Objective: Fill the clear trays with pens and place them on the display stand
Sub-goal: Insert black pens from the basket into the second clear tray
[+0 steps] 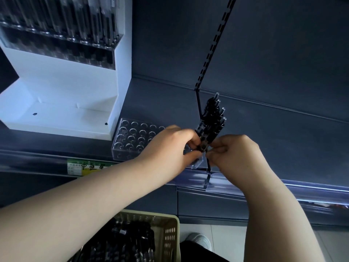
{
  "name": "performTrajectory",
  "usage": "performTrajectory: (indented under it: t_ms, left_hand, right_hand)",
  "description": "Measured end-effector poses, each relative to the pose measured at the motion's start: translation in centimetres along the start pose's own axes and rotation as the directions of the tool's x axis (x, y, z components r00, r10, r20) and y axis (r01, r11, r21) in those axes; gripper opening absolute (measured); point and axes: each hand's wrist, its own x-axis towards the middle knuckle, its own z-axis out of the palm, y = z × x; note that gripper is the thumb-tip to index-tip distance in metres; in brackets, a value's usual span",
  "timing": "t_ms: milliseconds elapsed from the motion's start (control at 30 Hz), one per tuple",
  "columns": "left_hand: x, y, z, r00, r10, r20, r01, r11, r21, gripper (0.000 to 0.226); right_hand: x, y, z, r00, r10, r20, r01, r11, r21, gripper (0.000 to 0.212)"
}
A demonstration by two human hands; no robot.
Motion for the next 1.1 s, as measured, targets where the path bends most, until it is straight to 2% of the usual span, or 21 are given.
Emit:
performTrajectory:
  t_ms: [200,300,400,500,567,700,800,967,1100]
  left_hand:
    - [-1.6,-0.4,-2.5,0.995,0.103,-0.009,-0.101,0.985,0.139,0.026]
    - [-3.7,-0.4,-4.4,0.983,0.182,0.02,-0.18,0.94,0.291,0.028]
    - [-6.1,-0.6,-6.2,0.966,0.244,0.087,-0.257,0.865,0.43,0.027]
    - [-9.1,-1.3,-7.6,0.961,0.257,0.104,-0.275,0.836,0.475,0.028]
    - [-11.2,-2.2,-8.1,0.962,0.247,0.119,-0.274,0.828,0.49,0.028]
    - [-14.9,-4.4,-8.5,0.981,0.094,0.17,-0.166,0.859,0.484,0.027]
    - [-18.1,-6.2,-7.9,0.978,-0.103,0.182,0.009,0.889,0.458,0.033]
    - [-23.2,-8.6,-6.1,0.883,-0.395,0.256,0.244,0.849,0.469,0.036]
    - [-25.8,-9.3,-5.0,0.807,-0.52,0.281,0.346,0.8,0.49,0.034]
  right_hand:
    - [-1.2,-0.5,-0.3,1.0,0.016,0.008,-0.015,0.998,-0.053,0.015]
    - [-2.5,-0.9,0.2,1.0,0.016,0.011,-0.014,0.994,-0.113,0.01]
    - [-4.1,-1.2,1.4,0.999,0.007,0.036,0.002,0.972,-0.236,0.013]
    - [-6.0,-1.6,3.0,0.999,-0.001,0.053,0.018,0.947,-0.321,0.016]
    - [-7.0,-1.8,4.4,0.994,-0.039,0.099,0.079,0.893,-0.444,0.02]
    - [-8.8,-1.9,7.7,0.976,0.0,0.219,0.104,0.882,-0.46,0.022]
    - [-11.3,-1.8,10.8,0.96,0.114,0.256,-0.008,0.925,-0.38,0.019]
    - [-16.5,-1.5,17.5,0.91,0.161,0.382,-0.015,0.934,-0.358,0.025]
    - [-19.2,-1.2,20.5,0.87,0.199,0.451,-0.048,0.945,-0.323,0.022]
